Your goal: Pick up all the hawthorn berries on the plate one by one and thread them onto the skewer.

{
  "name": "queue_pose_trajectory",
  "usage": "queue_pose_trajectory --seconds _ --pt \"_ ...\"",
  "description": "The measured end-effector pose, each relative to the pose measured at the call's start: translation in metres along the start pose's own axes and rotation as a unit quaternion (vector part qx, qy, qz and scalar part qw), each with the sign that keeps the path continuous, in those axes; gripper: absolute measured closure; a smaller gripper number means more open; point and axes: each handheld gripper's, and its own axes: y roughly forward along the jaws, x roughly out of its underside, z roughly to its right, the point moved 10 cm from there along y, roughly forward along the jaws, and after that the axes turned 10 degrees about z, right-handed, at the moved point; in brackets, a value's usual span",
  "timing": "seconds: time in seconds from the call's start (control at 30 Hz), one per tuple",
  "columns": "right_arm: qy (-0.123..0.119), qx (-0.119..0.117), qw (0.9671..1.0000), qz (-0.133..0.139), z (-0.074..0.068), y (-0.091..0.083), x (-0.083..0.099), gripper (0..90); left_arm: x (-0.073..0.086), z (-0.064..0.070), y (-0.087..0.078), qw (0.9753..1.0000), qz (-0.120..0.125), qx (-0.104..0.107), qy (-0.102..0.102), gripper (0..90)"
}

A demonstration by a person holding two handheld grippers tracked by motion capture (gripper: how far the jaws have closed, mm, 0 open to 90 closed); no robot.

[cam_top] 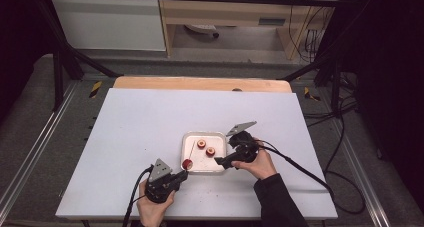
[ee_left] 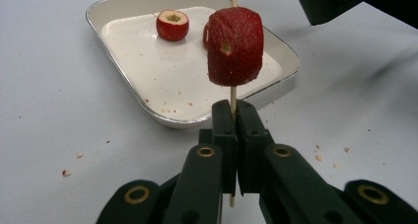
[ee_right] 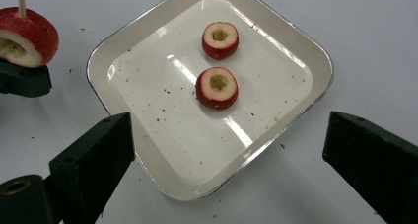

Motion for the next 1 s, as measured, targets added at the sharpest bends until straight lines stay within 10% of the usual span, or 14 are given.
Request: queue_pose_trajectory --seconds 1.0 --pt "-0.027 -0.022 0.9904 -0.134 -0.001 0.048 -0.016 27.3 0.002 -0.003 -0.002 0.9999 -0.001 0.008 -0.006 88.3"
